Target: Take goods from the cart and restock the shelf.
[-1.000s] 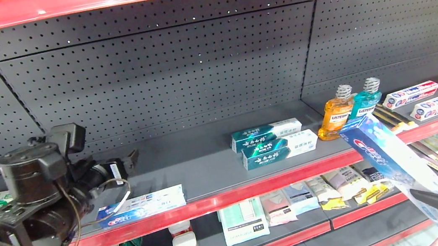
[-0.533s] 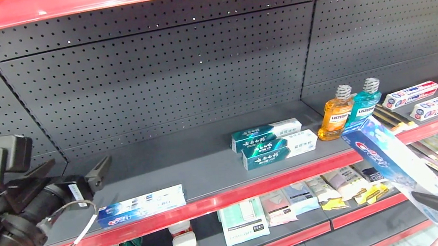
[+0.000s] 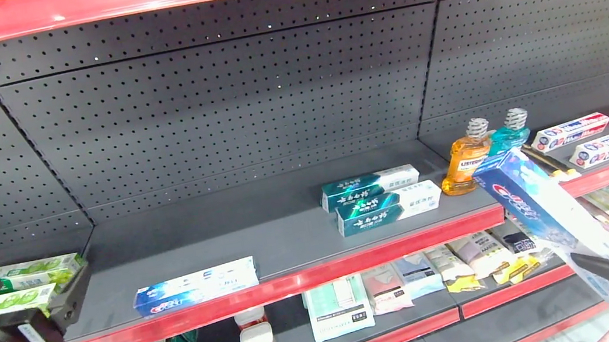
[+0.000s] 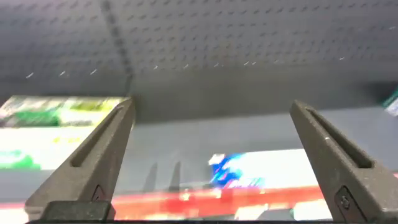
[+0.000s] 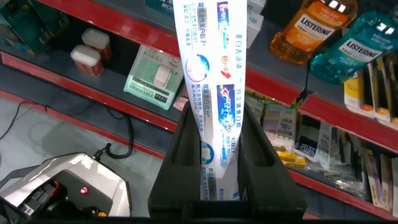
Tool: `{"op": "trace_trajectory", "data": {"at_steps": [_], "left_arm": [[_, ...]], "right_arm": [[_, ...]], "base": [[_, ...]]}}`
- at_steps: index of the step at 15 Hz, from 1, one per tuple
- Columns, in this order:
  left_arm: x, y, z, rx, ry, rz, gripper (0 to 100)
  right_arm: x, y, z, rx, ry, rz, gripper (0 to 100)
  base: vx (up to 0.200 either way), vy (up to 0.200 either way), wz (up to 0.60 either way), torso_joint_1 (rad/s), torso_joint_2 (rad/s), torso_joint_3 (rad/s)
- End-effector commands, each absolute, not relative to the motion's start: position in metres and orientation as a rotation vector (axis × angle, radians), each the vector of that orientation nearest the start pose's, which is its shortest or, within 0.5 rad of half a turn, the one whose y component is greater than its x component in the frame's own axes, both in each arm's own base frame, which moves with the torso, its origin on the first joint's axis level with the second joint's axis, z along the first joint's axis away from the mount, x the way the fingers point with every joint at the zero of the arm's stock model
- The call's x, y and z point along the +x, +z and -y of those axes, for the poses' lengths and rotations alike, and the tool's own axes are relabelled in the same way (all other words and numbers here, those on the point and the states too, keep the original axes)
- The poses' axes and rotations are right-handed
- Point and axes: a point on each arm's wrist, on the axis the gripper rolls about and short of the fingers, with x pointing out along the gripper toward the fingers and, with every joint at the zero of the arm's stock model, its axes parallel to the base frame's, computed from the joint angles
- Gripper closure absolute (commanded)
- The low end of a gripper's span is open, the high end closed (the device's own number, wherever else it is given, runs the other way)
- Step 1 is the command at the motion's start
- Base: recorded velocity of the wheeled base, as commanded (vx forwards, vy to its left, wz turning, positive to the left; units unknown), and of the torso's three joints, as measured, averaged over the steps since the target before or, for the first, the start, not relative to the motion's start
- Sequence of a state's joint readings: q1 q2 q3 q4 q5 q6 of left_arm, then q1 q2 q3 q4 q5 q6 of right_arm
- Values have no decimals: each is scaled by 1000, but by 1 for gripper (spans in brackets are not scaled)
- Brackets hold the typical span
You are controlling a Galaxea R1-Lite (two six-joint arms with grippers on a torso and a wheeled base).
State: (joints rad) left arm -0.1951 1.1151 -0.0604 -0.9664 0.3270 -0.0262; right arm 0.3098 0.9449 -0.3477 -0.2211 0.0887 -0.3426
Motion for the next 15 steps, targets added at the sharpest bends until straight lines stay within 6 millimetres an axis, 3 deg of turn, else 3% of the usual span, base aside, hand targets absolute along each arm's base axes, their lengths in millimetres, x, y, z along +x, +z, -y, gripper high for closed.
{"op": "trace_trajectory", "data": {"at_steps": [1,3,6,9,15], "left_arm": [[96,140,10,-7,142,-59,0],[88,143,9,2,140,-72,0],[81,172,8,8,137,-97,0],[55,175,3,21,115,-160,0],[53,175,3,29,114,-175,0]], "right_arm": [[107,171,-39,-400,501,-311,100],[117,174,-46,-434,560,-312,100],[133,186,-53,-434,591,-293,100],[132,188,-53,-438,592,-281,100],[125,186,-50,-439,591,-273,100]], "base": [[0,0,0,0,0,0],[0,0,0,0,0,0],[0,0,0,0,0,0],[0,0,0,0,0,0],[0,0,0,0,0,0]]}}
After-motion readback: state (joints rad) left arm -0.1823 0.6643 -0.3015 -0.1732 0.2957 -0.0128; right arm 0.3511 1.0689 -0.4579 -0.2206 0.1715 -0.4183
